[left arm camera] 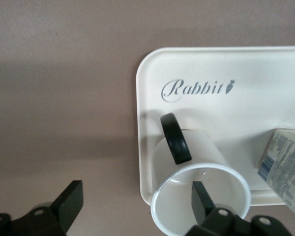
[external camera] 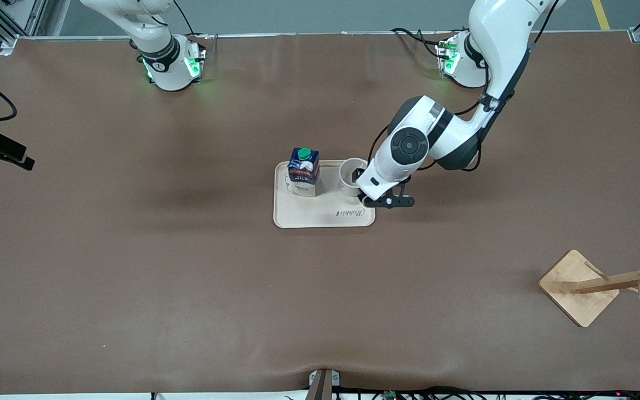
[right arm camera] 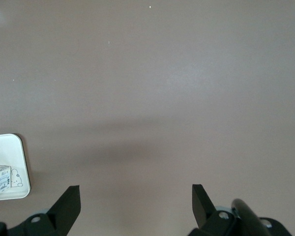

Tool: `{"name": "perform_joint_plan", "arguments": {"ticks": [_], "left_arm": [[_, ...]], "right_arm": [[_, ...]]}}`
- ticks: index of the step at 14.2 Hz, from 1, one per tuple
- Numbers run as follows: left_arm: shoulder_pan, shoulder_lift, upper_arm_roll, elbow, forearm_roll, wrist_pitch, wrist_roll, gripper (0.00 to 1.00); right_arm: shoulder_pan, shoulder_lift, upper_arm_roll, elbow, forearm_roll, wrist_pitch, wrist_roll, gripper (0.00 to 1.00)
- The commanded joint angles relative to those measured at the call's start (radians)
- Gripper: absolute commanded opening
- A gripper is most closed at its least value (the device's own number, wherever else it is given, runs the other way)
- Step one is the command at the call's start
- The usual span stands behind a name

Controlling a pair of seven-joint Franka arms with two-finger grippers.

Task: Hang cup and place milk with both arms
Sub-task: 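Reach the left gripper to the white mug rim on the tray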

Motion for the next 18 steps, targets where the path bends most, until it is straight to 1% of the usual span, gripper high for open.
{"name": "perform_joint_plan", "arguments": {"ticks": [1, 2, 4, 5, 7, 9, 12, 15, 16, 17, 18], "left_arm": [[-0.009, -0.031, 0.0, -0.049, -0.006, 0.018, -0.01, 0.9], [-0.016, -0.029, 0.0, -0.055, -0.006, 0.018, -0.011, 0.87], [-0.025, -0.01, 0.0, -0.057, -0.006, 0.03, -0.011, 0.79], [-0.035, -0.005, 0.0, -0.06, -0.006, 0.045, -0.013, 0.77], [-0.04, 0.009, 0.0, -0.058, -0.006, 0.049, -0.022, 0.7], [-0.042, 0.014, 0.0, -0.06, -0.006, 0.059, -0.03, 0.66], [-0.043, 0.036, 0.0, -0.058, -0.006, 0.079, -0.033, 0.56], [-0.054, 0.047, 0.0, -0.051, -0.006, 0.084, -0.031, 0.36], [-0.056, 0.053, 0.0, -0.046, -0.006, 0.084, -0.033, 0.25], [-0.057, 0.053, 0.001, -0.046, -0.006, 0.084, -0.033, 0.16], [-0.056, 0.053, 0.0, -0.043, -0.005, 0.085, -0.033, 0.11]], "right_arm": [[-0.023, -0.009, 0.016, 0.003, 0.014, -0.009, -0.005, 1.0], [-0.023, -0.009, 0.016, 0.003, 0.014, -0.009, -0.005, 1.0], [-0.023, -0.009, 0.016, 0.003, 0.014, -0.009, -0.005, 1.0], [-0.024, -0.009, 0.016, 0.003, 0.014, -0.009, -0.005, 1.0], [-0.024, -0.009, 0.016, 0.003, 0.014, -0.009, -0.005, 1.0], [-0.024, -0.009, 0.016, 0.003, 0.014, -0.009, -0.005, 1.0], [-0.024, -0.009, 0.016, 0.003, 0.014, -0.009, -0.005, 1.0], [-0.024, -0.009, 0.016, 0.003, 0.014, -0.009, -0.005, 1.0], [-0.024, -0.009, 0.016, 0.003, 0.014, -0.009, -0.004, 1.0], [-0.024, -0.009, 0.016, 0.003, 0.014, -0.009, -0.004, 1.0], [-0.026, -0.009, 0.016, 0.003, 0.014, -0.009, -0.004, 1.0]]}}
